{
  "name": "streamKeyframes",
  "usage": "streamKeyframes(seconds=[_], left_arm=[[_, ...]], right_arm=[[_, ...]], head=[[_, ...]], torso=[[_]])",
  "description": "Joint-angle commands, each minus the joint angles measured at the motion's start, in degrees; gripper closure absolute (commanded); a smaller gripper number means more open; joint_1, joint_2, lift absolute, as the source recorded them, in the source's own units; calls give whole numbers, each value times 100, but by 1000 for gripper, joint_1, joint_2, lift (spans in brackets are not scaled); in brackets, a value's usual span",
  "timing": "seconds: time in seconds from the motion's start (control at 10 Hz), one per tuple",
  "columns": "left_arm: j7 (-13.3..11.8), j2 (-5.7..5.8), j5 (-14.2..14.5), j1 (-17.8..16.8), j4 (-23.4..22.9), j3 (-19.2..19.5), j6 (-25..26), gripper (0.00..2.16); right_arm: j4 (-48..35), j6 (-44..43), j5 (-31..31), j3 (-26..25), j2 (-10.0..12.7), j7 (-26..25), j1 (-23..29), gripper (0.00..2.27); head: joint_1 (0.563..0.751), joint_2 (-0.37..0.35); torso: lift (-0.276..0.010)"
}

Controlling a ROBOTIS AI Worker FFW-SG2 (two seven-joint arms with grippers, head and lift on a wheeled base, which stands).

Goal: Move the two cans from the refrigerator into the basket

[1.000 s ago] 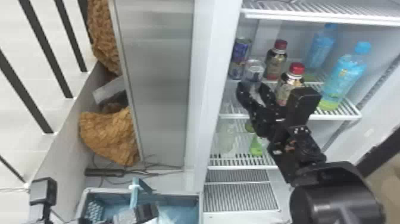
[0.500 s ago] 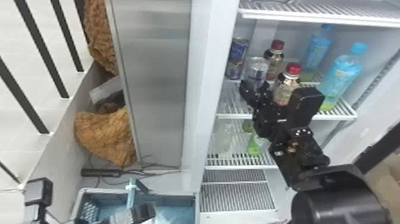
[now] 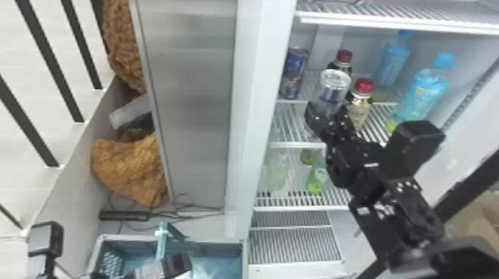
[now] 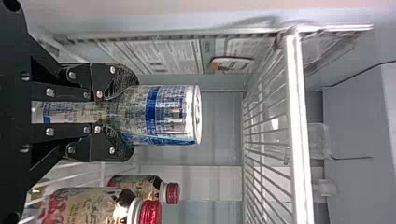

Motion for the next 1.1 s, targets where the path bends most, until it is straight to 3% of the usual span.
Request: streamKeyframes(seconds=[0.0, 0.5, 1.0], left_arm=[[0, -14, 0, 0, 0, 10, 0, 1191], [0, -49, -12, -28, 0, -1, -14, 1191], [0, -49, -12, -42, 0, 22, -28, 1191]], right_arm=[[-480, 171, -158, -8, -27, -25, 414, 1283], [-1746, 1000, -764, 37, -202, 19, 1764, 1283], [-1718, 2111, -1483, 37, -343, 722, 2045, 1283]], head=[[695, -126], [695, -108], [695, -27]], torso=[[-31], [-31], [-31]])
